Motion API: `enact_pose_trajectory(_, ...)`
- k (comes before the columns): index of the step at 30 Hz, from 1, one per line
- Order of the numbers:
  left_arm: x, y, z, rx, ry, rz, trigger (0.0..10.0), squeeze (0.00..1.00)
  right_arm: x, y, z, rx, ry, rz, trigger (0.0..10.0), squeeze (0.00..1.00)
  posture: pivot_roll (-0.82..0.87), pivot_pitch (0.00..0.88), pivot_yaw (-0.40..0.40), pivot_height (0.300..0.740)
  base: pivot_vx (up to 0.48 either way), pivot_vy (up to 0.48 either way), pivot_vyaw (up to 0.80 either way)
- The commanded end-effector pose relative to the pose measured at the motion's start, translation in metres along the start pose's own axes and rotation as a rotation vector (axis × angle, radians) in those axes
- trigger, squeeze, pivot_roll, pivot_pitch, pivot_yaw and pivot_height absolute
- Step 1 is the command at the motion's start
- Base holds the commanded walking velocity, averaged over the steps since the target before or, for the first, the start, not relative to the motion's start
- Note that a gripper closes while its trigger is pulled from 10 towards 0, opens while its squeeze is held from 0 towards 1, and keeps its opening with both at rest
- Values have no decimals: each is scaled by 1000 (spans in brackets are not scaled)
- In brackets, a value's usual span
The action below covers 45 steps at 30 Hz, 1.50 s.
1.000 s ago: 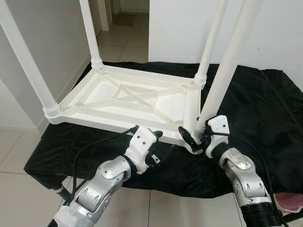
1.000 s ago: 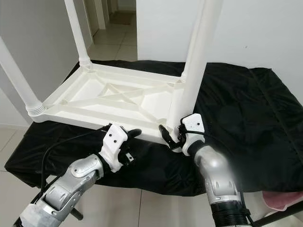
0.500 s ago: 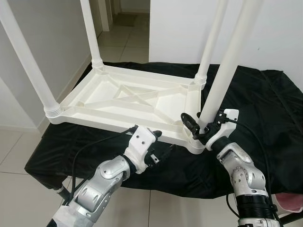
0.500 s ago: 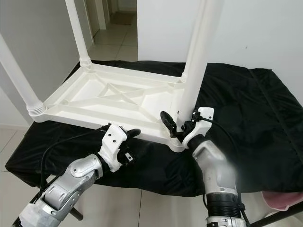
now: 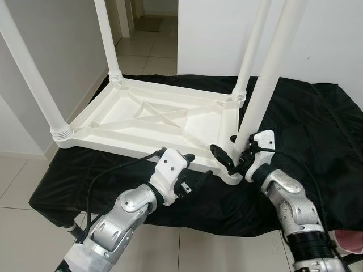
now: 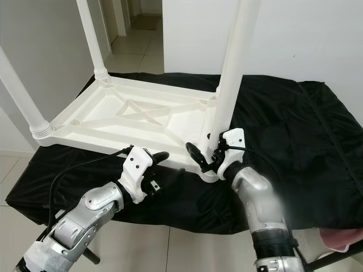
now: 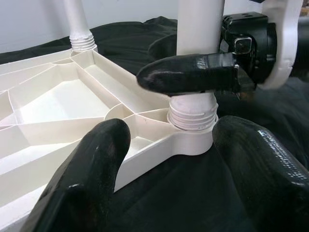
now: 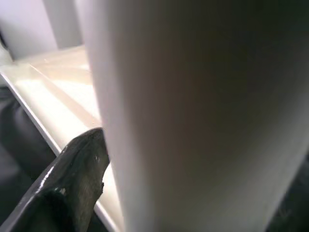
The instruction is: Building children table
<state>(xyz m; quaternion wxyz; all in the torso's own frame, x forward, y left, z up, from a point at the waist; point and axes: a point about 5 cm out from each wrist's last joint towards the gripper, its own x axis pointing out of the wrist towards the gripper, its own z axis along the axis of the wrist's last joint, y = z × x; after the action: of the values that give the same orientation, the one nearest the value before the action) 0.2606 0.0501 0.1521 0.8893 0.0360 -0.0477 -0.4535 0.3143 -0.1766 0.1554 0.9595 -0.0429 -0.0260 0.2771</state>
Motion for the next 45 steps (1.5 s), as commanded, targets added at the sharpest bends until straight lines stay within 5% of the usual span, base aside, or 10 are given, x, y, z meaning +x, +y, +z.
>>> enact_pose_trajectory(1, -2, -4, -1, -7, 11, -99, 10000, 0, 4, 3, -2, -47, 18, 48, 9922, 0, -58, 0, 35, 740, 0, 0, 0)
enact_pose_trajectory(5, -1, -6, -1, -13, 9, -103, 10000, 0, 7, 1, -5, -79, 38, 78, 8745, 0, -54, 0, 35, 740, 0, 0, 0)
enact_pose_trajectory(6, -1, -7, -1, -14, 10, -104, 10000, 0, 9, 1, -6, -91, 48, 87, 5020, 0, -54, 0, 35, 740, 0, 0, 0)
enact_pose_trajectory(8, -1, -7, -1, -15, 10, -105, 10000, 0, 10, 0, -7, -101, 55, 92, 4588, 0, -54, 0, 35, 740, 0, 0, 0)
enact_pose_trajectory(9, -2, -7, -1, -14, 10, -106, 10000, 0, 11, 0, -9, -105, 58, 100, 0, 0, -49, 0, 34, 740, 0, 0, 0)
enact_pose_trajectory(20, -3, -8, -1, -20, 12, -98, 10000, 0, 6, -1, -21, -83, 90, 119, 0, 0, -47, 6, 25, 740, 0, 0, 0)
enact_pose_trajectory(21, -3, -9, -2, -20, 12, -97, 10000, 0, 5, -1, -22, -79, 92, 114, 4392, 0, -49, 7, 22, 740, 0, 0, 0)
enact_pose_trajectory(22, -3, -9, -2, -20, 12, -97, 10000, 0, 5, -1, -22, -79, 92, 114, 4392, 0, -49, 7, 22, 740, 0, 0, 0)
enact_pose_trajectory(23, -3, -9, -2, -21, 12, -96, 10000, 0, 6, -1, -21, -61, 88, 88, 10000, 0, -50, 8, 20, 740, 0, 0, 0)
enact_pose_trajectory(45, -1, -13, -3, -27, 11, -103, 10000, 0, 9, 41, -28, 153, 82, -561, 10000, 0, -49, 2, -3, 740, 0, 0, 0)
